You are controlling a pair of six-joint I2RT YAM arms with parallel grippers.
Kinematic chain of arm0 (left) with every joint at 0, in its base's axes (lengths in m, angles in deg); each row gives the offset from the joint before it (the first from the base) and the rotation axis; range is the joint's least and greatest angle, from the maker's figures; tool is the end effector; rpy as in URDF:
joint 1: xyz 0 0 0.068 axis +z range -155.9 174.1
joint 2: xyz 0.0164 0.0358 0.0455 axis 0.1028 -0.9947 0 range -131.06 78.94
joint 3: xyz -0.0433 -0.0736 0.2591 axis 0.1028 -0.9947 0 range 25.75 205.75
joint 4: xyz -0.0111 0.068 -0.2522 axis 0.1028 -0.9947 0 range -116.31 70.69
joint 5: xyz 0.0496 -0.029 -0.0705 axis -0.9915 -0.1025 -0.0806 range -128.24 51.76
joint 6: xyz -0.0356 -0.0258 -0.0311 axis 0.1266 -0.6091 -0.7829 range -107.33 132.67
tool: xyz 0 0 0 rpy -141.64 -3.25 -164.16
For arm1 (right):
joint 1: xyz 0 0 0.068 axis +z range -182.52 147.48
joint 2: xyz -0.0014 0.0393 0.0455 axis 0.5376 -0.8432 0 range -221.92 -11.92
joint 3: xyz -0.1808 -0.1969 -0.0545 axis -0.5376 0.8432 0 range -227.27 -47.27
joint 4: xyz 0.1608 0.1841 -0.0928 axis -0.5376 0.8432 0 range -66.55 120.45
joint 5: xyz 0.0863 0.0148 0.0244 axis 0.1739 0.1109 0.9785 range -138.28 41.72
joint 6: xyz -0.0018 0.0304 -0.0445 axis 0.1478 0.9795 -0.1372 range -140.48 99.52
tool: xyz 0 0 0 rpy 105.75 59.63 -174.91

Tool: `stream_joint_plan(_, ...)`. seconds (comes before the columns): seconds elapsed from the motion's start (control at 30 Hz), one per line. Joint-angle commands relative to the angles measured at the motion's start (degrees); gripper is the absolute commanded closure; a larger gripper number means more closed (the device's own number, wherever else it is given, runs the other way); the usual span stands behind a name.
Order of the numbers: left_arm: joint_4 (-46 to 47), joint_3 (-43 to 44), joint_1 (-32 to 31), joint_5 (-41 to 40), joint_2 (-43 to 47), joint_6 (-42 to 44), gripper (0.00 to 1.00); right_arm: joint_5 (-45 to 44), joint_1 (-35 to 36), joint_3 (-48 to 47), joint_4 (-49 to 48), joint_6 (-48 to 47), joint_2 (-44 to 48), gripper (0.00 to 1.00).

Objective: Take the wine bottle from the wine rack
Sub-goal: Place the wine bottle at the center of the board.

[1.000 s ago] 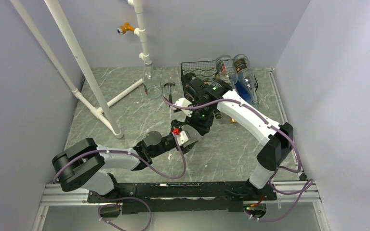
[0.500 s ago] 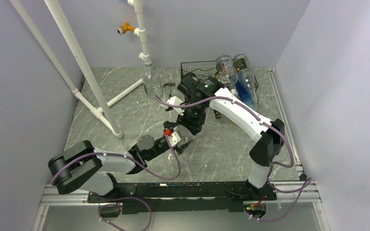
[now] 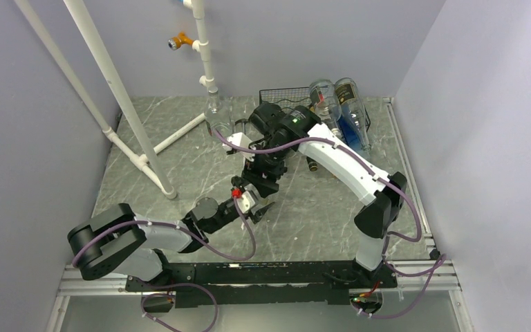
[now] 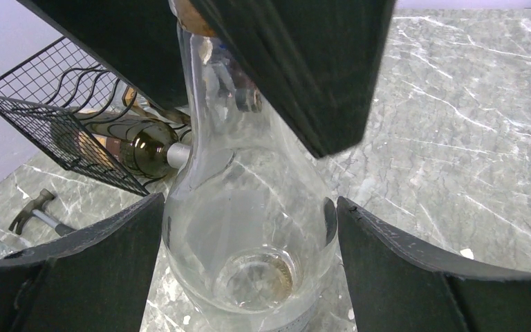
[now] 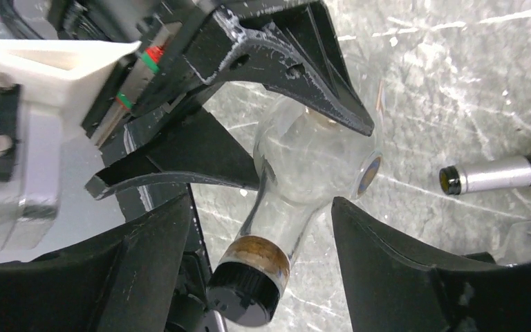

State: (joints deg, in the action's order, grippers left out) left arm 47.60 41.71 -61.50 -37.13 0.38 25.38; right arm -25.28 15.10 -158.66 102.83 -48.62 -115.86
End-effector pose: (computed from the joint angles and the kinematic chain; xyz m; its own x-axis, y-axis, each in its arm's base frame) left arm 0.1367 -0.2008 0.1907 0.2253 0.0602 -0.9724 0.8061 0.5491 0.2208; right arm 0.2269 0.2693 0.3595 -0.2059 -0.8696 -0.4487 -0.9738 0.1371 0.1812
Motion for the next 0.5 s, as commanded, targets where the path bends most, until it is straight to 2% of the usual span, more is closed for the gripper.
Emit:
stream_joint_plan(0.0,7.5,-0.5,-0.2,0.2,2.5,-0.3,0.27,2.5,0.3,-5.3,-1.2,-1.4,-0.2,0.22)
stream_joint_plan(0.27,7.2,-1.8,-0.1,-0.9,3.7,-1.5,0.23,3.9,-0.2,-11.3,-0.3,-2.7,-0.4,0.18)
stream_joint_plan(0.47,6.2,-2.5,0.1,-5.6,5.2,-3.5,0.19,7.7,-2.7,-15.1,0.5,-3.3,1.4,0.18)
